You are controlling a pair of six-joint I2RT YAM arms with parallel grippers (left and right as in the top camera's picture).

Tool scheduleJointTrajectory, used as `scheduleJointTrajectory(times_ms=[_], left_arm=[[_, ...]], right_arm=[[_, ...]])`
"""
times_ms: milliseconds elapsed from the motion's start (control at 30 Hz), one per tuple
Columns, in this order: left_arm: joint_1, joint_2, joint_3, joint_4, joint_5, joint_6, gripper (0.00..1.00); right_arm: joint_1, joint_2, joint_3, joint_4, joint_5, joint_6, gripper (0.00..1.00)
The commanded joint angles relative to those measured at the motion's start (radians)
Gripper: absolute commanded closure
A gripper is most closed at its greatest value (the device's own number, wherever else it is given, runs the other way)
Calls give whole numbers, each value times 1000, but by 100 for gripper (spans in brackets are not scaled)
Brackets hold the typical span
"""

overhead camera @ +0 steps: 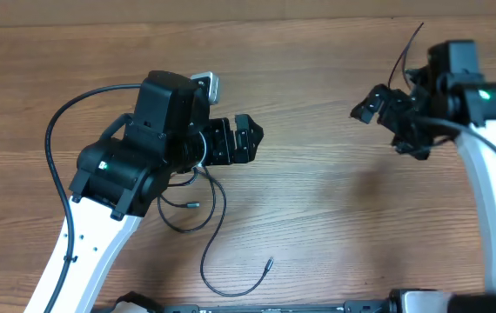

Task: Untangle cables
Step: 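Release the cable at the upper right and lift the right gripper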

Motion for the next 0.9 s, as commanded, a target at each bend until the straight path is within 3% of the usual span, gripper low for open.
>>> scheduleJointTrajectory(times_ms=[0,233,867], left_arm=[[-1,5,16,2,-10,23,0],[-1,5,16,2,-10,23,0],[-1,5,16,2,-10,23,0]], right_arm=[[9,-164,7,-51,-1,26,0],[9,-298,7,-235,-1,26,0],[9,-293,7,-283,-42,17,0]])
